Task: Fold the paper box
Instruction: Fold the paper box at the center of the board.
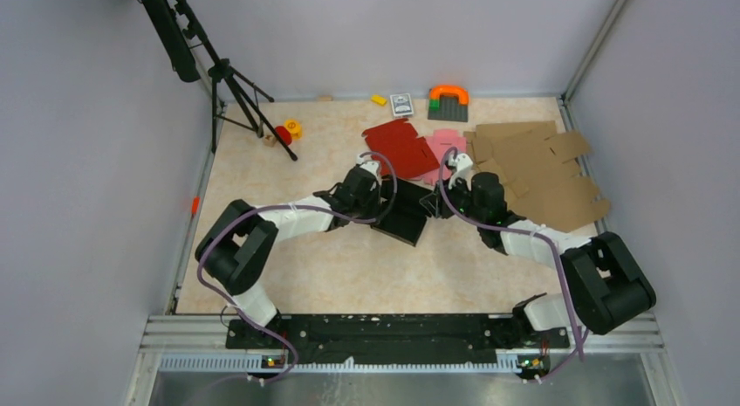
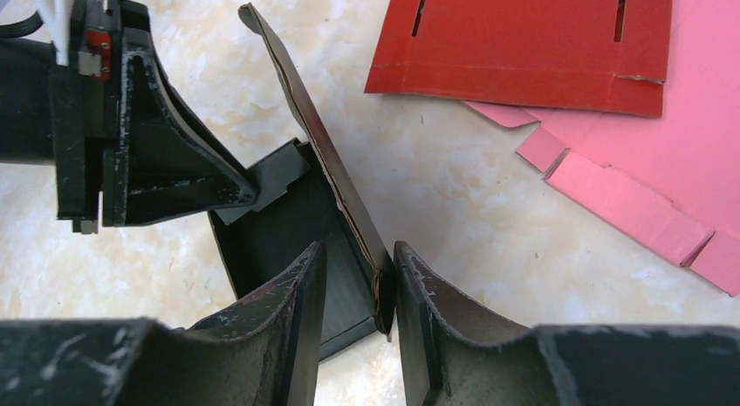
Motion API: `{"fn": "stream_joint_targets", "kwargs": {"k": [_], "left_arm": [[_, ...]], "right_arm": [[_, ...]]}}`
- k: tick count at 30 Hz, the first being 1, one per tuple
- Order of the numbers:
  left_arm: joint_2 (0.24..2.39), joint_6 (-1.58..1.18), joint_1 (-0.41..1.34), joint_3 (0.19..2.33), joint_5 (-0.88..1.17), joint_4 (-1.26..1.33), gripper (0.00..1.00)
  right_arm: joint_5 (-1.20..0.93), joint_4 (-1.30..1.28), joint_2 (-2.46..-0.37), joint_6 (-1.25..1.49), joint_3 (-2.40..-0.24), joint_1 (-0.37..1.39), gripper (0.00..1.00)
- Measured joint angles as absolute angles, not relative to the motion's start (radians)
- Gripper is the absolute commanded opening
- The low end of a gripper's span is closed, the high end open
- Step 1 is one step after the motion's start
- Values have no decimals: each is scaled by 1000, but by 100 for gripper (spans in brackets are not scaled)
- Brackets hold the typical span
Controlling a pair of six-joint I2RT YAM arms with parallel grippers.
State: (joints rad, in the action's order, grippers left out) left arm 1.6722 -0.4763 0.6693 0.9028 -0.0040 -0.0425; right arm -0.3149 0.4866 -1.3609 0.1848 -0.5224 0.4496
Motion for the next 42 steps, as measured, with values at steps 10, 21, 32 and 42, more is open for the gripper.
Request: {"fn": "stream_joint_targets", "kwargs": {"k": [10,21,32,42], "left_arm": [[1726,-499,681,947,-65,-99,7],[1787,-503,804,1060,-305,-251,0],[1827,-503,860,1117,-418,-331,0],[1841,-502,873,1137,-439,-368,27]], "right_arm": [[-336,488,-1385,193,-522,450,30],[-344,499,-1386,202,-522,450,37],[-332,509,-1398,207,-522,450,33],[-297,509,-1398,210,-522,450,17]]}}
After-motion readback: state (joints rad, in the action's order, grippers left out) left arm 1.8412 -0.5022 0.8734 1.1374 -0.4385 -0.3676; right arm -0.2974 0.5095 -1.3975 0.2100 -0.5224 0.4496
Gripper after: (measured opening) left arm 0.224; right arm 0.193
